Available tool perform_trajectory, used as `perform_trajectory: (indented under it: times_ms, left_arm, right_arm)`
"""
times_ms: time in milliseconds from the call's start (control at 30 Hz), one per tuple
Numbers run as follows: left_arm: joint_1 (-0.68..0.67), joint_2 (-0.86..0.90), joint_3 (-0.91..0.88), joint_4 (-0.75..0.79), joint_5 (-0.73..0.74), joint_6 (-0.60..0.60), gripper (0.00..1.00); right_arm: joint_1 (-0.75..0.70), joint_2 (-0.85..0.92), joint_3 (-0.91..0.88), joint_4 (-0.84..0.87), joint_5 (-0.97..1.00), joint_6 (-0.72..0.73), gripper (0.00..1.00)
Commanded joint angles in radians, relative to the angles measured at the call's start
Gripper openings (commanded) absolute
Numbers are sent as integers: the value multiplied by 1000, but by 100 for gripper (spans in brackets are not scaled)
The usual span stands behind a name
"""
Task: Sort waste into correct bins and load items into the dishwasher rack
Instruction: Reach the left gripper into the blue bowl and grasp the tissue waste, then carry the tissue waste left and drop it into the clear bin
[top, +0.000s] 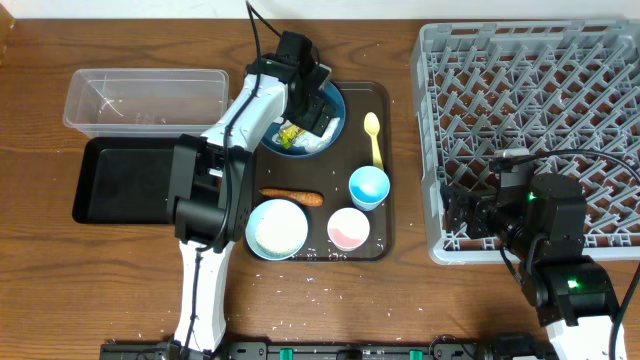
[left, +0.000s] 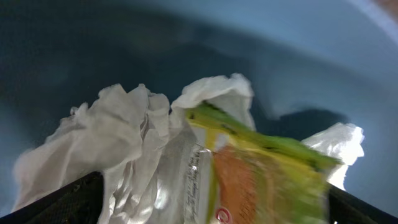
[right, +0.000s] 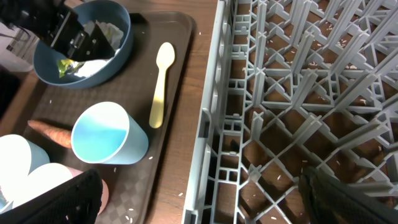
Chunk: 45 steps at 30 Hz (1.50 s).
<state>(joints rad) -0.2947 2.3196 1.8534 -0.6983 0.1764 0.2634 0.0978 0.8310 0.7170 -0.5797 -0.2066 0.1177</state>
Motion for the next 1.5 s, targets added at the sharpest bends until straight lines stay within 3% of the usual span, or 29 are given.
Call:
perform_trajectory:
  times_ms: [0, 100, 167, 267, 333, 600, 967, 1133, 1200, 1333, 1400, 1467]
  left_arm:
    - [8, 24, 5, 0, -14, 13, 99]
    - [8, 31, 3, 0, -17, 13, 97]
    - [8, 31, 4, 1, -17, 13, 80]
    - [8, 31, 4, 2, -17, 13, 40]
    - [8, 29, 4, 2, -17, 13, 24]
    - [16, -73, 17, 1, -92, -70, 7]
    - [211, -365, 17, -22, -99, -236, 7]
    - [357, -362, 11, -22, -103, -235, 7]
    - [407, -344, 0, -16, -103, -234, 15]
    - [478, -277, -3, -16, -103, -233, 17]
    - [496, -241, -4, -13, -103, -231, 31]
    - [505, -221, -4, -14, -103, -231, 54]
  right_arm:
    - [10, 1, 20, 0, -7, -11, 99]
    - [10, 0, 20, 0, -6, -11, 99]
    - [10, 0, 20, 0, -4, -11, 99]
    - [10, 0, 20, 0, 1, -11, 99]
    - [10, 0, 20, 0, 1, -11, 99]
    - [10, 0, 20, 0, 1, -11, 99]
    - [10, 1, 20, 0, 1, -11, 99]
    - [10, 0, 20, 0, 1, -11, 99]
    - [10, 0, 20, 0, 1, -11, 99]
    - [10, 1, 20, 0, 1, -11, 99]
    - [10, 0, 20, 3, 1, -11, 99]
    - [10, 0, 20, 3, 1, -11, 99]
